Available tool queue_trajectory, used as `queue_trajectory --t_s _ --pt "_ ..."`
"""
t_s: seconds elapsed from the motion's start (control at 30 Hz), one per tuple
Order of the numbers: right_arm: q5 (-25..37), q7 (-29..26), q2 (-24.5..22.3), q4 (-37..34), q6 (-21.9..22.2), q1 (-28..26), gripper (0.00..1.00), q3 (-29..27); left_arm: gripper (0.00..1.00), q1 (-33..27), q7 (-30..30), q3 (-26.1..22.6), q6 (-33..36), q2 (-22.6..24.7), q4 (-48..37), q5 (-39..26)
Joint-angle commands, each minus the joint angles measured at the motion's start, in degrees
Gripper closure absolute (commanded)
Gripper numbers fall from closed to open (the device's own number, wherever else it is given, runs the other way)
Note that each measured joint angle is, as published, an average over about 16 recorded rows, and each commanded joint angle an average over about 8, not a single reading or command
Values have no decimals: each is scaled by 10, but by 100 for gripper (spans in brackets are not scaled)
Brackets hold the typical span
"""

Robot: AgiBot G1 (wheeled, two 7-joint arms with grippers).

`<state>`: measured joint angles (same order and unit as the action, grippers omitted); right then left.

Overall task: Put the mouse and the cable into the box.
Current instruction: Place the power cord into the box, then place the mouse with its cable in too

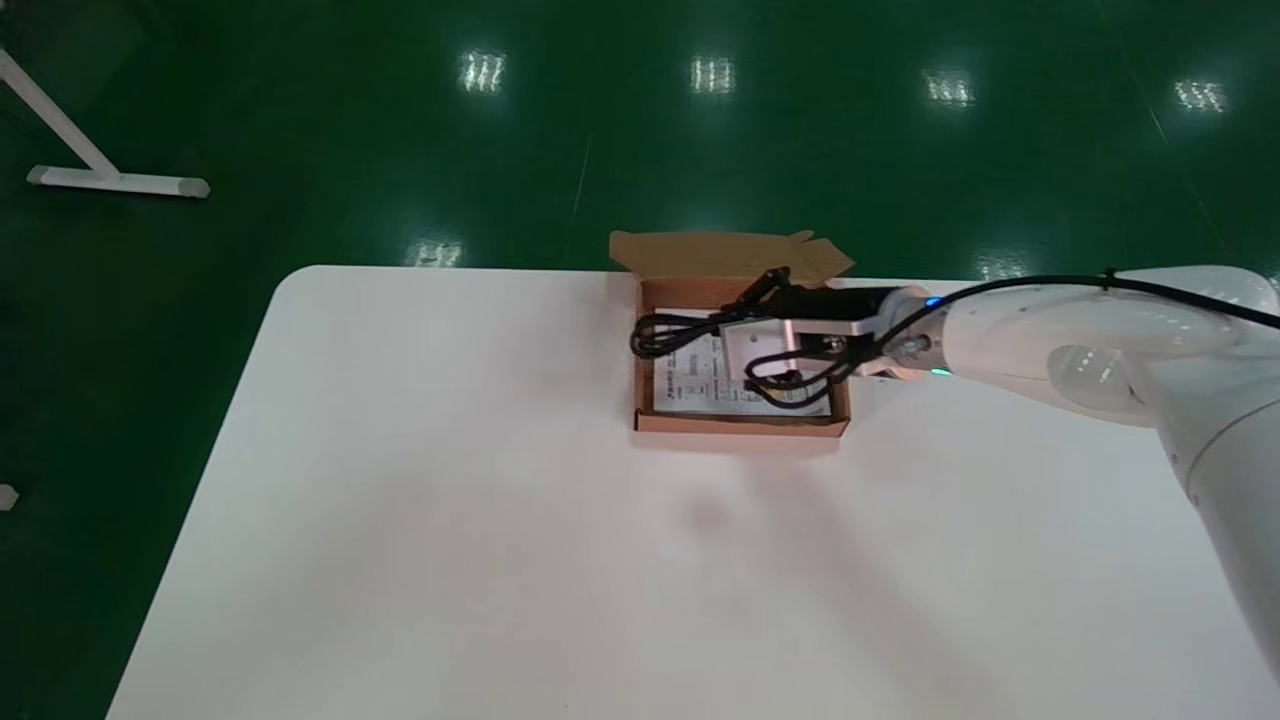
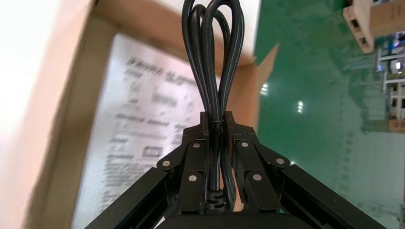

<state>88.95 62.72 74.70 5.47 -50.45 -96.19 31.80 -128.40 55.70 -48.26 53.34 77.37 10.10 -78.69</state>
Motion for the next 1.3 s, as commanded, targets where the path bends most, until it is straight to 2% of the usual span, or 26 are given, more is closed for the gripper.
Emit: queue_trajectory --t_s 0.03,0.13,0.17,0.2,0.4,0.43,0.47,0.8,1.03,1.3 --pt "1 10 0 -7 0 1 100 1 100 3 5 1 -3 1 4 5" --pt "-1 18 0 -15 6 1 100 -1 100 8 7 0 -5 1 6 8" --pt "-1 20 0 -18 8 1 97 -1 100 10 7 -1 -6 1 6 10" --pt "-2 22 1 -20 9 1 88 -1 100 11 7 -1 -7 1 6 11" --pt "-4 28 3 -32 12 -2 13 -3 100 17 6 -7 -10 2 9 16" --pt "-4 29 3 -33 12 -3 4 -3 100 18 5 -8 -9 2 10 16" --pt "-4 30 3 -35 11 -3 0 -3 100 19 4 -9 -9 2 10 17" --pt "-16 26 -8 -46 7 -16 0 -11 100 42 -10 -20 -5 4 22 34" --pt "-39 -29 -79 -70 -9 -65 0 -27 100 104 -24 -31 3 8 52 70" --pt "-34 -89 -155 -81 -12 -116 0 -22 100 210 -42 -68 -10 12 118 133"
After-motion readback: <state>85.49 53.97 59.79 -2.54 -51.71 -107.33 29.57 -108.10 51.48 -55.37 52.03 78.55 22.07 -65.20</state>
